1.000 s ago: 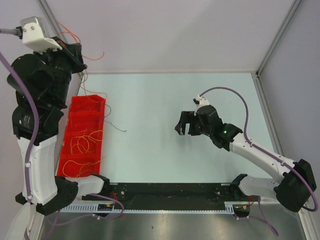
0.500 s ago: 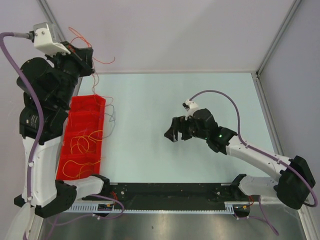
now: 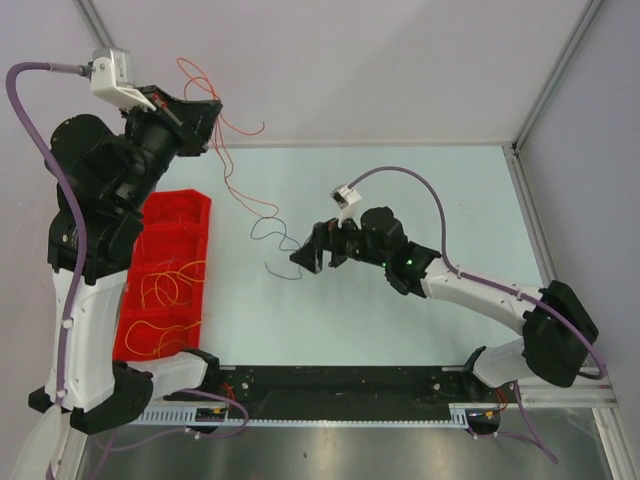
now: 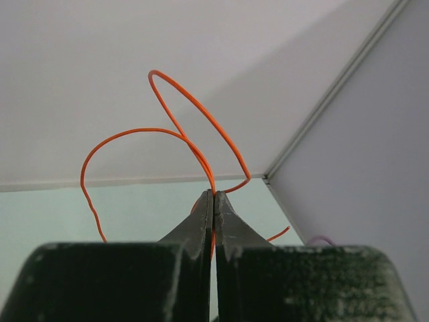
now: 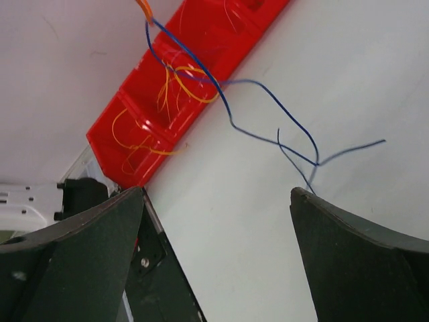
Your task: Untangle the cables
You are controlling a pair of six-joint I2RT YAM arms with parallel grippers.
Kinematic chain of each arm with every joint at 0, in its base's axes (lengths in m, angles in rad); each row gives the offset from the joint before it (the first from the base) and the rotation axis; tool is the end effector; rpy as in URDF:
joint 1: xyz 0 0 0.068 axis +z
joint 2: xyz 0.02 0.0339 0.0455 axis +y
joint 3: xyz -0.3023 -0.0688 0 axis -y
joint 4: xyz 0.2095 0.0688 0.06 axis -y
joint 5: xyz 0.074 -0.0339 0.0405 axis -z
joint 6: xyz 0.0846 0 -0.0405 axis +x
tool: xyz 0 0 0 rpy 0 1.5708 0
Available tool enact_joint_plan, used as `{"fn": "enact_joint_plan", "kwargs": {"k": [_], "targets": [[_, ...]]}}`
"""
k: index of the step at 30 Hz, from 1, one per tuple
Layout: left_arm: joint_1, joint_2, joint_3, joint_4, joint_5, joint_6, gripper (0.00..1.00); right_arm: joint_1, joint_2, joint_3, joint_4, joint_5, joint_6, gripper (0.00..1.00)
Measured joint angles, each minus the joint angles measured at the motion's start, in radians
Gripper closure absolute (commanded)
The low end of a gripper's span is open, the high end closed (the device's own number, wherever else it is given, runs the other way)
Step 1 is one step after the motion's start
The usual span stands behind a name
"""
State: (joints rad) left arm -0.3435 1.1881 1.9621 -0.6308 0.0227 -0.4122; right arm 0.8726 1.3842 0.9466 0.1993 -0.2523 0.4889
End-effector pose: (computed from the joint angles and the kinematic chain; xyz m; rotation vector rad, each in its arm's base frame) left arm 0.1613 -0.0597 0.6059 -0.0310 1.4582 -0.6366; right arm 0.1964 0.2668 0.3393 -0.5656 1.8868 1.1630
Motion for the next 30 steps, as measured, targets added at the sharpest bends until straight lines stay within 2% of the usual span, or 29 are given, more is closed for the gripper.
{"fn": "enact_joint_plan", "kwargs": {"k": [3, 5, 6, 7, 10, 15, 19, 22, 30], "targets": [[0.0, -0.011, -0.032, 0.019, 0.048, -0.025, 1.0, 0.0, 0.065, 0.048, 0.052, -0.001, -0.005, 0.07], [0.0, -0.018, -0.05, 0.025, 0.074, -0.038, 1.0, 0.0, 0.13, 0.099, 0.086, -0.001, -0.013, 0.16], [0.0, -0.021, -0.058, 0.027, 0.087, -0.044, 1.0, -0.002, 0.161, 0.123, 0.101, -0.002, -0.016, 0.26], [0.0, -0.024, -0.064, 0.031, 0.095, -0.051, 1.0, -0.004, 0.185, 0.14, 0.116, -0.003, -0.018, 0.45], [0.0, -0.029, -0.073, 0.032, 0.113, -0.06, 1.0, -0.007, 0.251, 0.184, 0.153, -0.008, -0.024, 0.72], [0.0, -0.037, -0.074, 0.033, 0.12, -0.059, 1.0, -0.009, 0.281, 0.208, 0.169, 0.001, -0.024, 0.72], [0.0, -0.048, -0.077, 0.037, 0.122, -0.059, 0.99, -0.009, 0.283, 0.213, 0.185, -0.005, -0.023, 0.37], [0.0, -0.058, -0.084, 0.041, 0.13, -0.059, 1.0, -0.006, 0.3, 0.227, 0.198, -0.017, -0.027, 0.28], [0.0, -0.06, -0.089, 0.046, 0.141, -0.06, 1.0, 0.026, 0.322, 0.248, 0.192, -0.026, -0.035, 0.28]]}}
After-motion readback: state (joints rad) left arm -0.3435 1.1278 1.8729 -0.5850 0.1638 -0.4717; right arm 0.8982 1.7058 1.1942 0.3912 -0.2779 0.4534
